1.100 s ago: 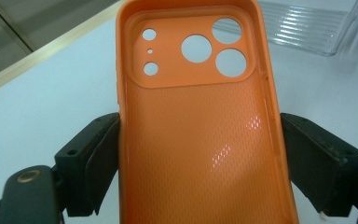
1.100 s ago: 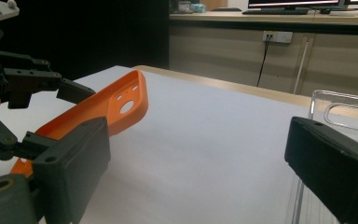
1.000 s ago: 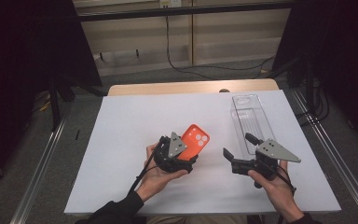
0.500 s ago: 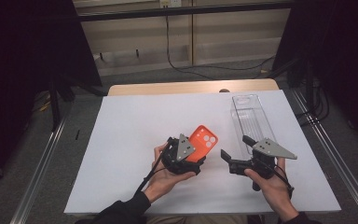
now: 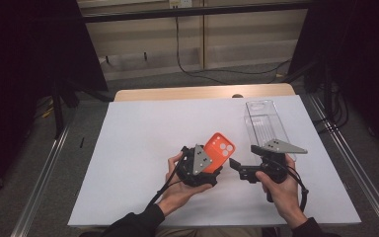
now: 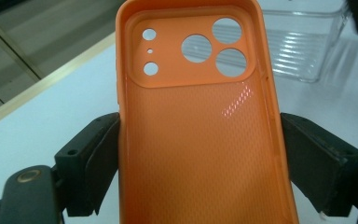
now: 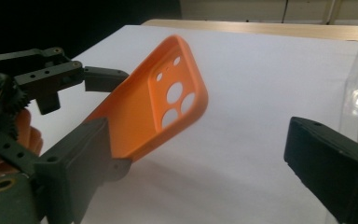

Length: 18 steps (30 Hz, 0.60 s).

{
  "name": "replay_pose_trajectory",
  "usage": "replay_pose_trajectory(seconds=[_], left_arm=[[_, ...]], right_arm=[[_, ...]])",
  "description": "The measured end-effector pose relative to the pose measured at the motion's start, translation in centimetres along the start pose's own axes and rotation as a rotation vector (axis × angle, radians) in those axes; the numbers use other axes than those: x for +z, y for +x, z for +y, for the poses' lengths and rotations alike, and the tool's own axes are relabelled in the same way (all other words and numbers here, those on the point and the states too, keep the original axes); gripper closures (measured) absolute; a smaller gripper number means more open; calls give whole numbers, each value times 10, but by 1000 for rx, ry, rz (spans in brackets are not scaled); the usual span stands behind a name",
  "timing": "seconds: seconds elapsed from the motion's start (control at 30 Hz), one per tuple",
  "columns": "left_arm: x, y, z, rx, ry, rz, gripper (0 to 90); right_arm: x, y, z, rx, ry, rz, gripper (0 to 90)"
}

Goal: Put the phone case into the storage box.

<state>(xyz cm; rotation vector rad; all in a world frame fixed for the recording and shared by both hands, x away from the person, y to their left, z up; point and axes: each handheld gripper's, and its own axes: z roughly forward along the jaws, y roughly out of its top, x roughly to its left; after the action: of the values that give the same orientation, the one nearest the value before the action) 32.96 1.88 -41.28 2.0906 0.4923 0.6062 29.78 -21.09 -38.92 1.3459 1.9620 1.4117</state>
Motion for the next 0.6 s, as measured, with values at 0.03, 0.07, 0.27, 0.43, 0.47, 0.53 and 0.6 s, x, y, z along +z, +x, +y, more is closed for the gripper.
replay_pose_trajectory(seconds=[0.03,0.07,0.27,0.43,0.47,0.53,0.6], left_arm=[[1,-1,0,-5,-3,2,159],[1,-2,0,-3,-1,6,159],[2,-4,2,-7,-15,28,159],[1,-6,3,-4,-29,47,159],[1,-6,3,-3,-30,49,159],[1,-6,4,-6,-36,57,159],[1,-6,4,-3,-35,59,159]], right_arm=[[1,1,1,-9,-1,-14,71],[2,2,1,-15,-1,-19,70],[9,5,5,2,23,-28,54],[12,6,8,6,21,-50,161],[13,6,9,0,23,-62,179],[14,6,11,11,38,-72,214],[14,6,13,29,47,-62,249]])
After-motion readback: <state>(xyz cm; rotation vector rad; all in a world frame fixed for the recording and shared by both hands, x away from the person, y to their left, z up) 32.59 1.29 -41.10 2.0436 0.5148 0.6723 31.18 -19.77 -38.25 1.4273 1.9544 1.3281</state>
